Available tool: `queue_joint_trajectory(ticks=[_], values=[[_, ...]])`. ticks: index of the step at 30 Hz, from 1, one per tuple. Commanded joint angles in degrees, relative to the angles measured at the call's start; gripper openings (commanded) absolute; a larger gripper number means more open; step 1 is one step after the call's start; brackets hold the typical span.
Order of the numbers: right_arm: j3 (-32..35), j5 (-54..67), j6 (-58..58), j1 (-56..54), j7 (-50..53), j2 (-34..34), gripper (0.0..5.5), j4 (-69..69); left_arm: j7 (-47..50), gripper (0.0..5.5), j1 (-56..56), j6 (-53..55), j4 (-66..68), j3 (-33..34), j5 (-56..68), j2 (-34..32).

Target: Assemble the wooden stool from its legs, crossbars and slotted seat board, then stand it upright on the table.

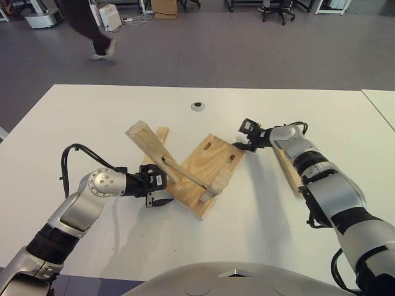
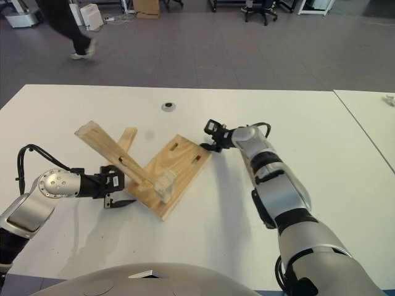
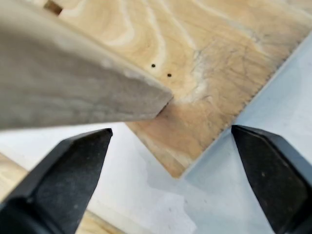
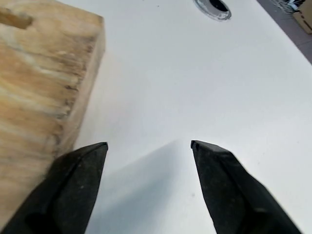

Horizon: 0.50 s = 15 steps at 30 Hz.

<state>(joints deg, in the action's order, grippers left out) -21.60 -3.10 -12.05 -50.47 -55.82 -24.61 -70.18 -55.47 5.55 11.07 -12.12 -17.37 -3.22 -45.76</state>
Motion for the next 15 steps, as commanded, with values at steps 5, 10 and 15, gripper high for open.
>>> queue_joint_trajectory(ticks=[5, 10, 15], values=[[4.0, 13.1, 5.2, 34.1, -21.4, -16.4, 3.22, 42.2, 14.1, 4.48, 15.3, -1.7, 24.9, 2.3, -1.6, 16.3], [12.8, 14.0, 12.9, 32.1, -9.3, -17.5, 3.22, 48.9, 13.2, 4.48, 14.4, -4.0, 25.2, 8.2, 0.9, 11.3], [10.5, 4.3, 9.3, 18.8, 6.0, -7.5, 3.22, 31.9, 4.1, 4.48, 4.4, 2.8, 5.2, 11.9, 7.0, 2.7]])
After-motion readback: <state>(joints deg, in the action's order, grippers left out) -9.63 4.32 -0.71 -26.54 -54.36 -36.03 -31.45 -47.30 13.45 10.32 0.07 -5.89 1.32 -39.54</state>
